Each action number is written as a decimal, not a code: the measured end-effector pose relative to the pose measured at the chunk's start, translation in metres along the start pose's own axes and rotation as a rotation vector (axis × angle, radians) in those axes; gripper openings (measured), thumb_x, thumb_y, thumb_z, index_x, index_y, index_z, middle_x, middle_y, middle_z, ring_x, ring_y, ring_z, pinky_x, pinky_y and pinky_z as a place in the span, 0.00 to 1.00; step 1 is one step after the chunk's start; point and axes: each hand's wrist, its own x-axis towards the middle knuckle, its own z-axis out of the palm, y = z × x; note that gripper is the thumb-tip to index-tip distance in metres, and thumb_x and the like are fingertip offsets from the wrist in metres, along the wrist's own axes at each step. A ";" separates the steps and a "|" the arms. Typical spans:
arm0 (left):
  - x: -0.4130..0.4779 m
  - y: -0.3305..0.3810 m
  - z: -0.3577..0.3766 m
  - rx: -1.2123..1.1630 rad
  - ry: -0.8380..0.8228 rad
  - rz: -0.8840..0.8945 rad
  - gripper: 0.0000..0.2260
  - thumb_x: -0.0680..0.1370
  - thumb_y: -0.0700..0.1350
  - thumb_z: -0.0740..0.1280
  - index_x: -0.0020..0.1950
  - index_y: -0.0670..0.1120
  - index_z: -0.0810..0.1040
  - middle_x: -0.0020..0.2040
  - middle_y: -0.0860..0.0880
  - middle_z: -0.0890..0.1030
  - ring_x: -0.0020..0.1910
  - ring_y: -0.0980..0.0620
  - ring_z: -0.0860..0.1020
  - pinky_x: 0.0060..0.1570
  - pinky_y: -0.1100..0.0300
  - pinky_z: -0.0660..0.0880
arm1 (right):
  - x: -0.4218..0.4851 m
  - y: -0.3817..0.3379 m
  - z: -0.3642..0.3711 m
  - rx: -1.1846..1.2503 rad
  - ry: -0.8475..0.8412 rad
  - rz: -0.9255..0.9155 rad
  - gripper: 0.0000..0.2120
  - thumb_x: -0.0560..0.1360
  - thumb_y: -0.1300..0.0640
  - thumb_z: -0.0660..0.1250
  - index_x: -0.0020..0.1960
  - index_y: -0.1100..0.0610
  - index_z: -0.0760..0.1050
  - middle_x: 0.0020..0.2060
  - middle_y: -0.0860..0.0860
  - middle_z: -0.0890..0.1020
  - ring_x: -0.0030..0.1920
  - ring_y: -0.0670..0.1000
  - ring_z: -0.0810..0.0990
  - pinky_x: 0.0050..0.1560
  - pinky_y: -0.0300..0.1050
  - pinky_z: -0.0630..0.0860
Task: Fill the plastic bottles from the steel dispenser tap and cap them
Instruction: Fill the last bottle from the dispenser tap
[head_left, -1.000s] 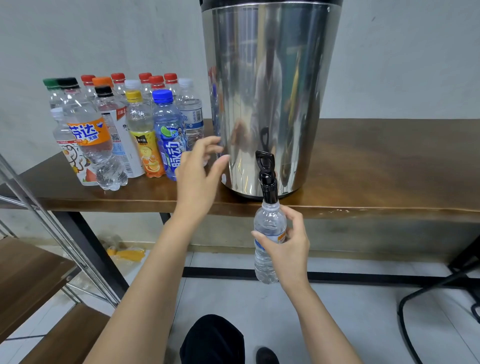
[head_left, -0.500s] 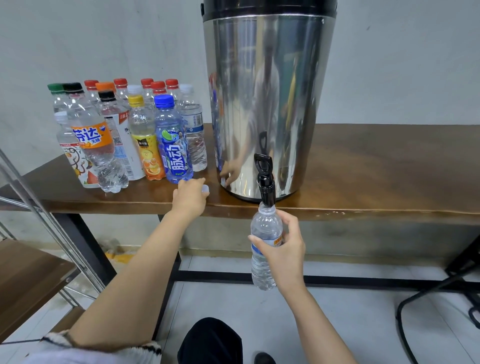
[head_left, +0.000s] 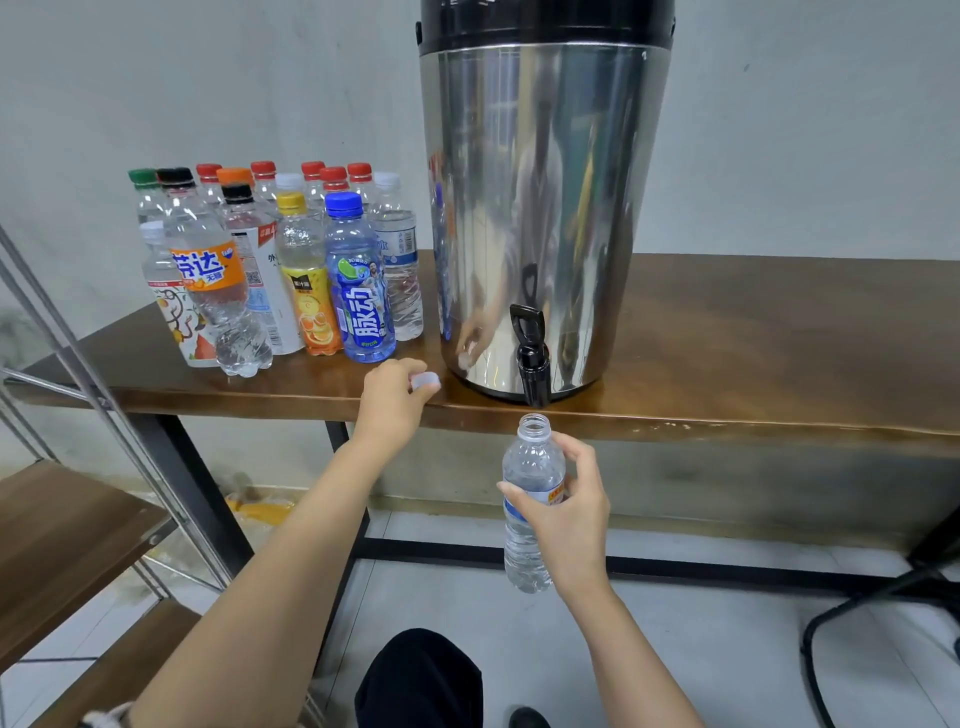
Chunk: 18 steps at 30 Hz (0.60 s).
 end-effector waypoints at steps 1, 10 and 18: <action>-0.008 0.007 -0.004 -0.061 0.025 0.009 0.16 0.79 0.45 0.70 0.64 0.40 0.79 0.57 0.44 0.81 0.53 0.50 0.77 0.54 0.60 0.71 | -0.001 0.000 0.001 -0.001 -0.007 -0.001 0.32 0.62 0.60 0.83 0.56 0.37 0.71 0.54 0.38 0.79 0.55 0.45 0.80 0.57 0.51 0.80; -0.063 0.055 -0.048 -0.388 -0.142 0.097 0.13 0.72 0.47 0.77 0.56 0.45 0.85 0.49 0.51 0.86 0.49 0.55 0.84 0.53 0.64 0.78 | -0.001 -0.031 0.013 0.014 -0.142 -0.069 0.33 0.62 0.59 0.83 0.56 0.36 0.71 0.54 0.41 0.81 0.53 0.48 0.81 0.55 0.53 0.80; -0.074 0.065 -0.076 -0.321 -0.184 0.165 0.13 0.72 0.42 0.76 0.57 0.44 0.84 0.46 0.52 0.85 0.45 0.57 0.83 0.50 0.63 0.80 | 0.000 -0.059 0.029 0.033 -0.245 -0.133 0.33 0.61 0.57 0.83 0.56 0.35 0.71 0.54 0.39 0.80 0.55 0.45 0.80 0.55 0.52 0.80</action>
